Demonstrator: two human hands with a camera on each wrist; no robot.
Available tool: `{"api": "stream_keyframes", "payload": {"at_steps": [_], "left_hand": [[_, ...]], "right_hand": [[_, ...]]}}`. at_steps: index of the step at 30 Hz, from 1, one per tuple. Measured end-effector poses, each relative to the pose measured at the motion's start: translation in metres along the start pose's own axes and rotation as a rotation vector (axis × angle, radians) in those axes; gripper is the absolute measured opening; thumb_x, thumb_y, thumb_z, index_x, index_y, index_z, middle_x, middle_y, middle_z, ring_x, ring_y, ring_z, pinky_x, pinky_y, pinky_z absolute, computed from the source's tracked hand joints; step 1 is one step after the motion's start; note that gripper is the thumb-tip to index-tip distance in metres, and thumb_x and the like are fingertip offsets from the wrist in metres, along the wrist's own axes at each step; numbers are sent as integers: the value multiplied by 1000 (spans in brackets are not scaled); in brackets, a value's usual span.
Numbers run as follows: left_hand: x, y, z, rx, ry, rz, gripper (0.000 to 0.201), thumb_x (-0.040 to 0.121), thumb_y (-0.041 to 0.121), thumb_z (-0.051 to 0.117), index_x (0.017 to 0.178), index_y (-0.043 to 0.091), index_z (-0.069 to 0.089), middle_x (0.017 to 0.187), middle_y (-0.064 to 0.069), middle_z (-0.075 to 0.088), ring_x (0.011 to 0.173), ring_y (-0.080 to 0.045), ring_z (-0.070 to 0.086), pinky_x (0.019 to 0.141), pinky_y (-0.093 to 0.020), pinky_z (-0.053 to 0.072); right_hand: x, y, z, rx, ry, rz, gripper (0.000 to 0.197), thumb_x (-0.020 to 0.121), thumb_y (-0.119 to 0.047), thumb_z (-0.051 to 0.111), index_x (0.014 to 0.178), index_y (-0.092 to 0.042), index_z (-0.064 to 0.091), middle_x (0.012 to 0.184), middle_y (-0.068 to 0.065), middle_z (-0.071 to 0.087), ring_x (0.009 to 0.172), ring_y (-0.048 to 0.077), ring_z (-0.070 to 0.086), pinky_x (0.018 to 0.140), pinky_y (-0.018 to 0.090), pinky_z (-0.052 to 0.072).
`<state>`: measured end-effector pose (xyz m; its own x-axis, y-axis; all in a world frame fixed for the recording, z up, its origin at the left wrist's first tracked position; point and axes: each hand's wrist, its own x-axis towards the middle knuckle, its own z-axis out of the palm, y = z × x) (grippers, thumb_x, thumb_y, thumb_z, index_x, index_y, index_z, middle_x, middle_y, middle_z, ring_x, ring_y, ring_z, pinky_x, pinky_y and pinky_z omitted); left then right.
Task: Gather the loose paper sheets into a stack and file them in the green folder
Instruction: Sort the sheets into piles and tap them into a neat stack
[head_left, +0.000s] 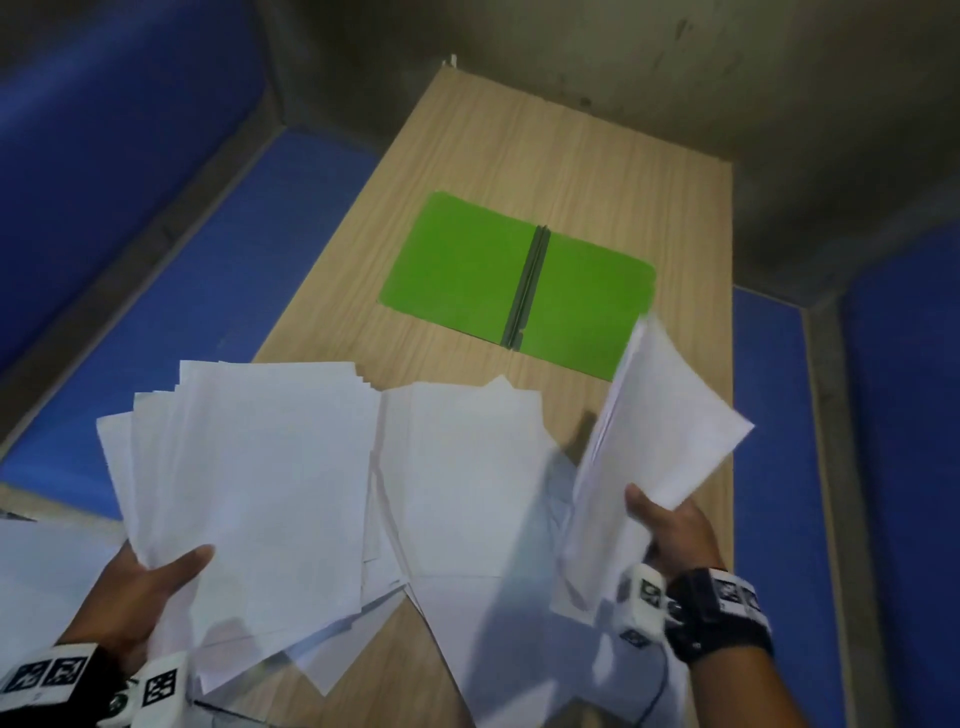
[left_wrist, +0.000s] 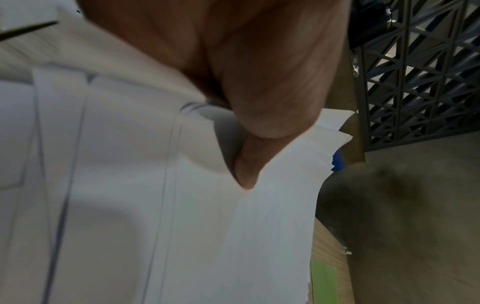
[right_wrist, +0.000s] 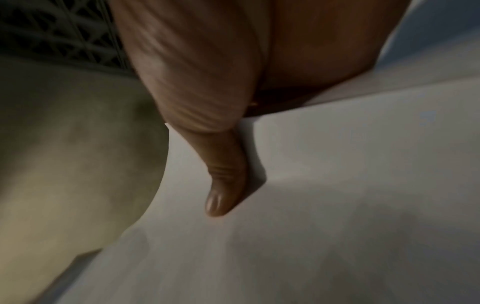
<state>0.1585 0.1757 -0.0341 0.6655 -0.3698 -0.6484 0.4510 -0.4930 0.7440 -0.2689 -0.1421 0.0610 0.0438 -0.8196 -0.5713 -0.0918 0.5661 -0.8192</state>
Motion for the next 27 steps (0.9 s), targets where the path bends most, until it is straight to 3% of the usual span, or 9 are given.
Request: {"api": "stream_keyframes", "payload": {"at_steps": [4,6,9,13,16,18,21,25,27], "left_hand": [[-10,6,12,5,9,-13,57,92,-4,69,145,7,52,127,-16,65,116,-38,61,105,-54,44],[-13,5,14,21,12,-12,54,92,-3,69,143,7,53,126,-15,65,114,-37,61,104,-52,44],[-6,-3,11,36,34,-19,57,89,1,74,142,10,55,132,-19,67,118,-40,64,108,-61,44],[-5,-6,10,40,40,-5,61,88,7,77,143,15,55,133,-17,67,120,-40,64,108,-62,45],[-6,-8,9,43,37,3,63,88,8,77,145,15,53,134,-16,67,120,-39,63,109,-60,44],[-6,-10,8,42,35,4,60,89,5,75,144,14,54,132,-17,67,120,-40,63,109,-60,45],[-6,-10,9,30,23,-8,56,90,1,73,143,11,56,131,-20,68,118,-41,64,108,-61,45],[-9,-4,10,22,27,-2,55,92,-1,70,143,11,54,129,-18,66,118,-39,62,108,-57,44],[-14,0,13,7,25,2,55,93,-3,68,144,9,53,127,-16,65,113,-36,61,104,-53,45]], "right_hand": [[26,50,60,-233,25,132,55,64,-17,89,109,3,66,107,17,72,90,27,69,88,44,55],[37,69,87,-497,66,116,54,66,-21,87,110,0,65,116,17,68,96,28,65,89,37,53],[36,82,115,-855,172,84,54,72,-21,78,119,-7,55,126,15,52,113,35,54,91,37,50],[38,88,128,-798,245,95,23,82,-6,61,101,-9,47,115,18,58,81,25,56,80,36,53],[39,88,129,-910,259,119,50,73,-9,70,118,-9,48,119,15,54,102,30,54,84,40,52],[40,87,128,-995,269,121,54,72,-12,72,122,-11,51,124,12,49,115,32,48,87,43,48],[45,89,125,-1004,262,104,42,72,-11,70,112,-10,57,117,12,55,112,32,51,85,41,49],[52,88,121,-958,221,95,21,70,-10,66,89,-10,59,93,11,66,93,33,64,83,39,55],[54,90,118,-944,178,84,25,73,-10,63,93,-17,51,88,4,61,90,31,62,85,37,49]]}}
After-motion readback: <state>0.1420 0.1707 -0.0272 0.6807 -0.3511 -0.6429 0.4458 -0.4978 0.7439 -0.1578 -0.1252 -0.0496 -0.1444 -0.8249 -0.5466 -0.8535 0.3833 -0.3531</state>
